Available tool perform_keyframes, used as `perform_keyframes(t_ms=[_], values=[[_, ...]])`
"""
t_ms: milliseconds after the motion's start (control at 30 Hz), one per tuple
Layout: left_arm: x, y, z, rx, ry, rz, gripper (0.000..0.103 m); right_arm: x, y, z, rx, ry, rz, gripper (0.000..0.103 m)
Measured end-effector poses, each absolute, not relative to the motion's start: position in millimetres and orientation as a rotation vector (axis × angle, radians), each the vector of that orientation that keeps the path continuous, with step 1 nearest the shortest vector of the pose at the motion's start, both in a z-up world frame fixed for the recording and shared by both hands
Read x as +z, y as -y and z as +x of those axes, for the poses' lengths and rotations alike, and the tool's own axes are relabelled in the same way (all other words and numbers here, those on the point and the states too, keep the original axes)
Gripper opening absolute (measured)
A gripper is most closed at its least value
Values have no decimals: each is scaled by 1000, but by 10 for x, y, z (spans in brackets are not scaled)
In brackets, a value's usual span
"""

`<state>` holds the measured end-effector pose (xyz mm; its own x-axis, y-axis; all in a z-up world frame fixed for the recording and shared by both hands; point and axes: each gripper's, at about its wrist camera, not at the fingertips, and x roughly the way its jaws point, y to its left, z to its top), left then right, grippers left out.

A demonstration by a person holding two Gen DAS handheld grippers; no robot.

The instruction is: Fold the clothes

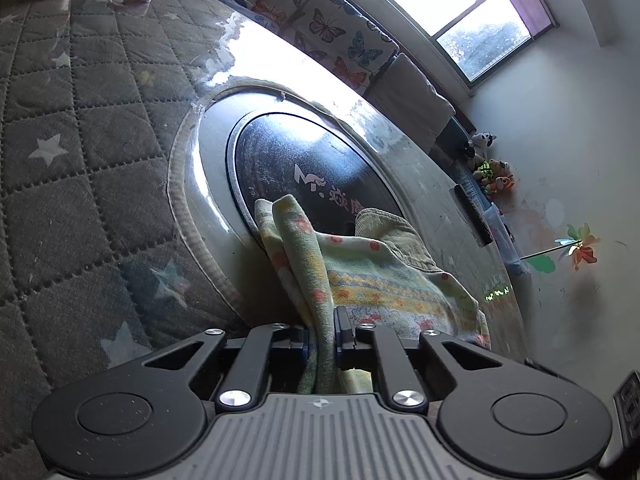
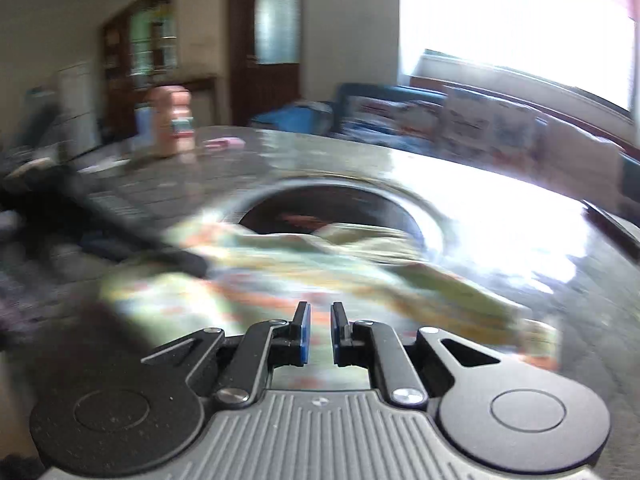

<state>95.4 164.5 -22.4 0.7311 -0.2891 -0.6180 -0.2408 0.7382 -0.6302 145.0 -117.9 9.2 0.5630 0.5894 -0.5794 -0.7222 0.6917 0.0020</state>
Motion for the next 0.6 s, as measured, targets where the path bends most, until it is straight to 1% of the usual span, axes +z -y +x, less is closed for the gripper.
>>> perform_keyframes(t_ms=[167, 333, 600], values=[[-223, -1631, 954, -27, -768, -751, 12, 16, 1371, 1930, 670, -625, -163, 12], [-223, -1631, 951, -27, -767, -748, 12, -91, 1260, 2205, 642, -639, -182, 12], [-218, -1619, 956, -27, -767, -740, 12, -209, 1402, 2394, 535, -654, -185, 12]])
